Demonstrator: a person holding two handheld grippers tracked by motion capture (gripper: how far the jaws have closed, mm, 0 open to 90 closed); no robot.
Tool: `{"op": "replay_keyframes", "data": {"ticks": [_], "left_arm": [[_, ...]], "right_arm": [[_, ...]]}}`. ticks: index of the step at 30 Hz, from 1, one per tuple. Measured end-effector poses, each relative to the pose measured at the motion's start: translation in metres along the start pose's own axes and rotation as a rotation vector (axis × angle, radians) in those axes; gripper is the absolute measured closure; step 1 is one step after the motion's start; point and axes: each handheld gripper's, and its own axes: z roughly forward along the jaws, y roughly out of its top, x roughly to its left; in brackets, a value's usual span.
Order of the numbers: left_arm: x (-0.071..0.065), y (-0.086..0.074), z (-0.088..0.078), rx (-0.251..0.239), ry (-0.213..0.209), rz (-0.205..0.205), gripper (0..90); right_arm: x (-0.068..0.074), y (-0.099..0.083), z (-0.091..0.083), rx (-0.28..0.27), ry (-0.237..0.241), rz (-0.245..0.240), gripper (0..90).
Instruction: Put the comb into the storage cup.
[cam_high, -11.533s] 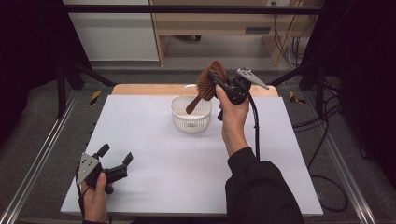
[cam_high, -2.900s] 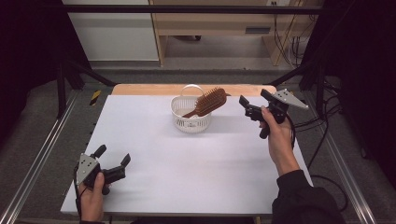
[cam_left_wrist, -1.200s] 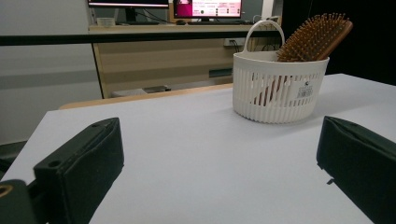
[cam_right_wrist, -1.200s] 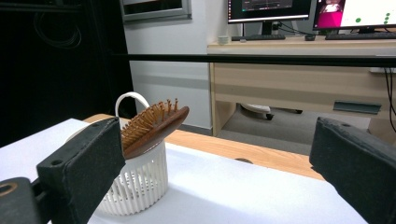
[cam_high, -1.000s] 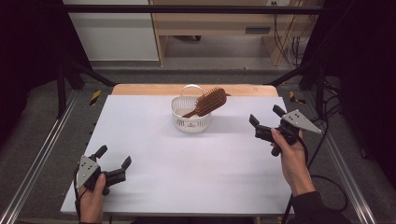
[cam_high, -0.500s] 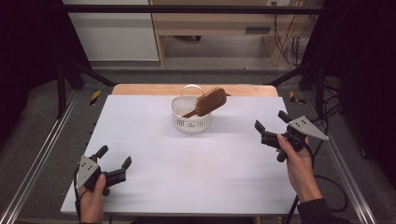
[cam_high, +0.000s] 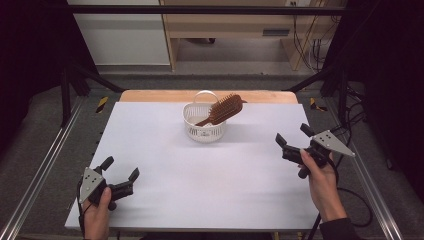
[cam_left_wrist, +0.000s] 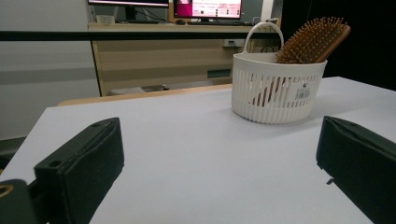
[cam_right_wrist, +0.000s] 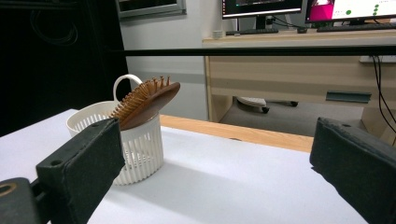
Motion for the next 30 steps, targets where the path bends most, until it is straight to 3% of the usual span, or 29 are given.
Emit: {"op": "replay_keyframes", "data": {"ticks": [15, 30], "left_arm": [[0.002, 0.002, -0.008, -0.042, -0.022, 0.0, 0.6], [0.003, 0.0, -0.006, -0.025, -0.008, -0.001, 0.6]], "right_arm": [[-0.003, -0.005, -0.015, -0.01, -0.02, 0.001, 3.2], [-0.012, -0.021, -0.025, 0.003, -0.037, 0.011, 2.4]]}}
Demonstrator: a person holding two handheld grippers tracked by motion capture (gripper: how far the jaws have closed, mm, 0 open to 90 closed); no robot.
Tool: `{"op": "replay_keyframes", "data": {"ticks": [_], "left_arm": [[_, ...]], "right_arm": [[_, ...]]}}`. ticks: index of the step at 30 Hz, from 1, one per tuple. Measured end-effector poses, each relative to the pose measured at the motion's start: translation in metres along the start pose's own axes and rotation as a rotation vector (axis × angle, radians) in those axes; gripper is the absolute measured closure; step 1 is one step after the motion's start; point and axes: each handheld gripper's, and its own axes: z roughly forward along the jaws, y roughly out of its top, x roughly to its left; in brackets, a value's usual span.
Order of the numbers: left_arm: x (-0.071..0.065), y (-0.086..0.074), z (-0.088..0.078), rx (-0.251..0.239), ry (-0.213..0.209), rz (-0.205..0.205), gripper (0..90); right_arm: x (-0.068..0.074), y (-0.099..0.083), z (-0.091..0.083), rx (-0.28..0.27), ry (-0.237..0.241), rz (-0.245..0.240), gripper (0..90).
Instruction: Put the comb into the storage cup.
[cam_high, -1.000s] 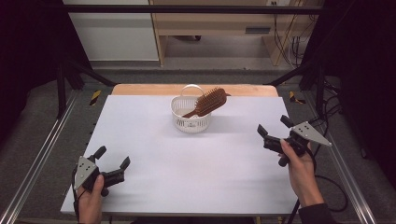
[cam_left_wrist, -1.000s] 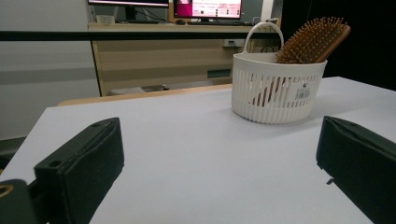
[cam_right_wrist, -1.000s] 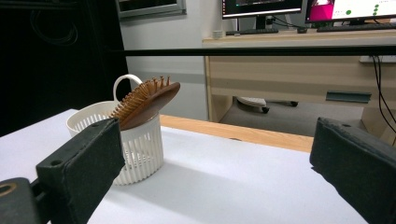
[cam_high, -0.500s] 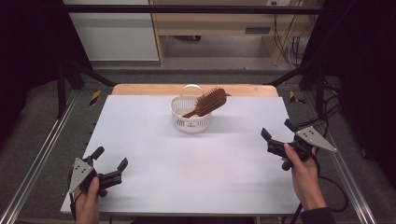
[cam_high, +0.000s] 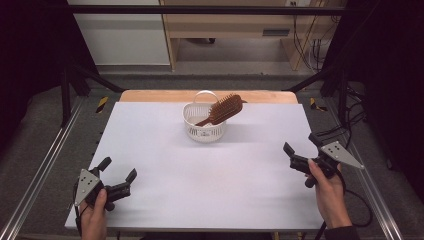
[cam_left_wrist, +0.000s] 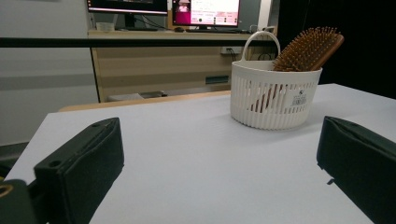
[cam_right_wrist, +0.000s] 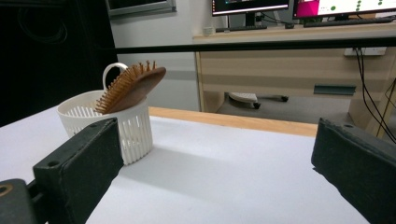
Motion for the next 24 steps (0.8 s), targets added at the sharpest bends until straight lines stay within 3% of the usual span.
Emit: {"op": "replay_keyframes", "data": {"ticks": [14, 19, 24], "left_arm": [[0.002, 0.003, -0.004, -0.003, 0.005, -0.014, 0.5], [-0.002, 0.002, -0.003, 0.004, -0.015, -0.015, 0.5], [-0.005, 0.003, -0.002, 0.013, -0.03, -0.013, 0.5]], "right_arm": [[0.001, -0.017, -0.026, 0.004, -0.023, -0.02, 2.7], [0.003, -0.026, -0.033, 0.009, -0.018, -0.043, 3.0], [0.01, -0.034, -0.034, 0.029, 0.016, -0.068, 2.9]]}}
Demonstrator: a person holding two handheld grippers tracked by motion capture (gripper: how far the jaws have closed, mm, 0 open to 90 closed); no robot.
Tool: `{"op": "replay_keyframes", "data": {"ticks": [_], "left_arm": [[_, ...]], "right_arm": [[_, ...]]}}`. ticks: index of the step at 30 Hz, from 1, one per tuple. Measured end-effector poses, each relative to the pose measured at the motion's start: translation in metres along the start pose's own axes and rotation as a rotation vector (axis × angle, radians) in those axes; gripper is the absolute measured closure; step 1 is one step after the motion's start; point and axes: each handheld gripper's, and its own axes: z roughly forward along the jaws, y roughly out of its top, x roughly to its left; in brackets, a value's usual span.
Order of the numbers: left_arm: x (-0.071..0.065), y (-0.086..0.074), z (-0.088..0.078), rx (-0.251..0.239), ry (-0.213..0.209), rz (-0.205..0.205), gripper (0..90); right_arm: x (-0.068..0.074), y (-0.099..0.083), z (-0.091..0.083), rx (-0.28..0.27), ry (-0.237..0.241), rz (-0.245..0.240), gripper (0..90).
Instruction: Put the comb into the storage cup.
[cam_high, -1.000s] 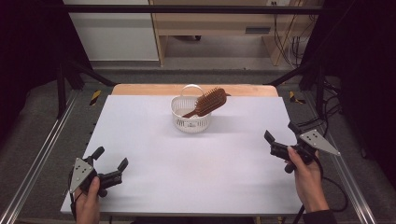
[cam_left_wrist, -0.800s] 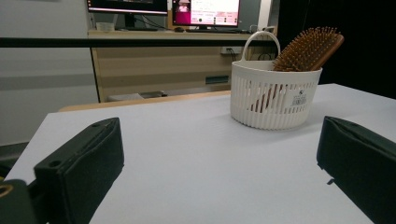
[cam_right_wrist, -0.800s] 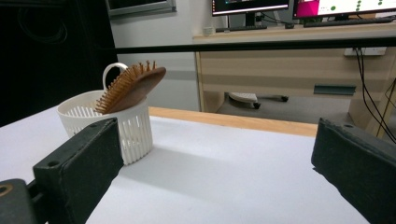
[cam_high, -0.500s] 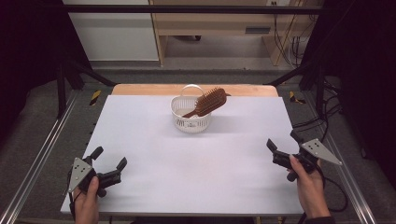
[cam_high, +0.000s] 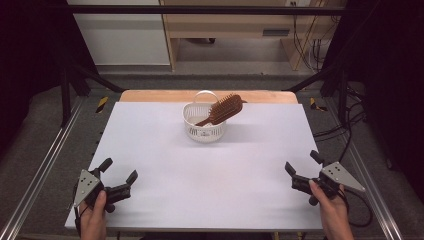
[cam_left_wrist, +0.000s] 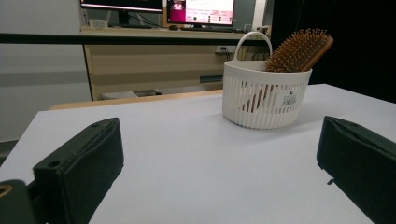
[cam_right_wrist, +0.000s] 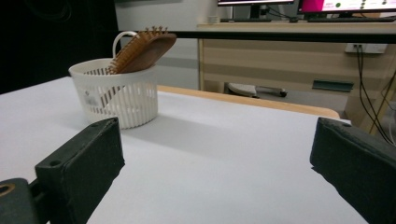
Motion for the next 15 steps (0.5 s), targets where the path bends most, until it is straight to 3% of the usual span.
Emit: {"op": "replay_keyframes", "data": {"ticks": [8, 15], "left_arm": [[-0.005, 0.0, -0.001, 0.01, -0.018, 0.002, 0.5], [-0.008, 0.0, -0.001, 0.01, -0.032, 0.003, 0.5]], "right_arm": [[0.017, -0.008, 0.006, 0.037, 0.085, -0.034, 2.9], [0.031, -0.015, 0.01, 0.048, 0.13, -0.054, 2.9]]}}
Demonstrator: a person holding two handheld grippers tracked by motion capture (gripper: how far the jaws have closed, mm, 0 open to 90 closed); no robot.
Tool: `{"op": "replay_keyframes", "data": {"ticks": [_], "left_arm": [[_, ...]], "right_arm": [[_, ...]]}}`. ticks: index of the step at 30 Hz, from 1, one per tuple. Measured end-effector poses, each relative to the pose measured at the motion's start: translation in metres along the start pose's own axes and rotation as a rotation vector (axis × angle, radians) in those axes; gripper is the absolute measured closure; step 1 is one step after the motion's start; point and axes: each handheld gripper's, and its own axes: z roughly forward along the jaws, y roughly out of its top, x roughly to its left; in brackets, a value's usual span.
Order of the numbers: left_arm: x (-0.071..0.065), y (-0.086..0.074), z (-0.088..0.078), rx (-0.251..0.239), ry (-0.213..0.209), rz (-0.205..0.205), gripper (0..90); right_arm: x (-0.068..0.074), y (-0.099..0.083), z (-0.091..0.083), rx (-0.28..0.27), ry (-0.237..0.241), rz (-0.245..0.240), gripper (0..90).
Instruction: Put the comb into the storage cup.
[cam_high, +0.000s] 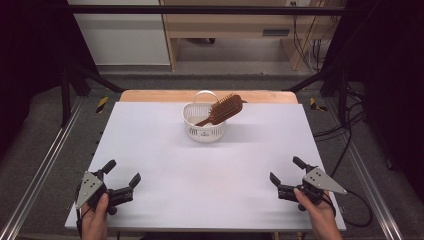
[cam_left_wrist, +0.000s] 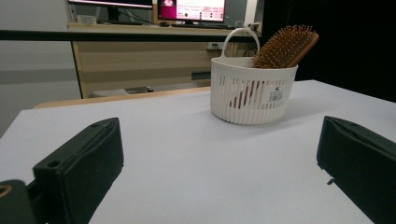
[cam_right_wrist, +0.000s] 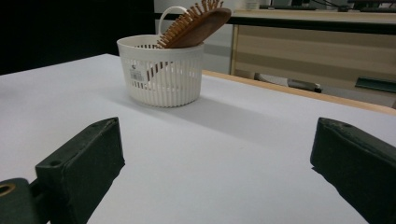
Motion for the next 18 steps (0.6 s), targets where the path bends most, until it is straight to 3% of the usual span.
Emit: {"op": "replay_keyframes", "data": {"ticks": [12, 15, 18], "left_arm": [[-0.011, -0.001, 0.007, 0.004, -0.041, -0.005, 0.5], [-0.014, -0.001, 0.008, 0.003, -0.044, -0.003, 0.6], [-0.016, 0.0, 0.009, 0.0, -0.045, 0.0, 0.5]], "right_arm": [[0.014, -0.006, 0.013, -0.003, 0.059, -0.004, 3.0], [0.017, -0.007, 0.019, -0.005, 0.084, 0.013, 3.3], [0.023, -0.007, 0.027, 0.005, 0.099, -0.003, 3.6]]}}
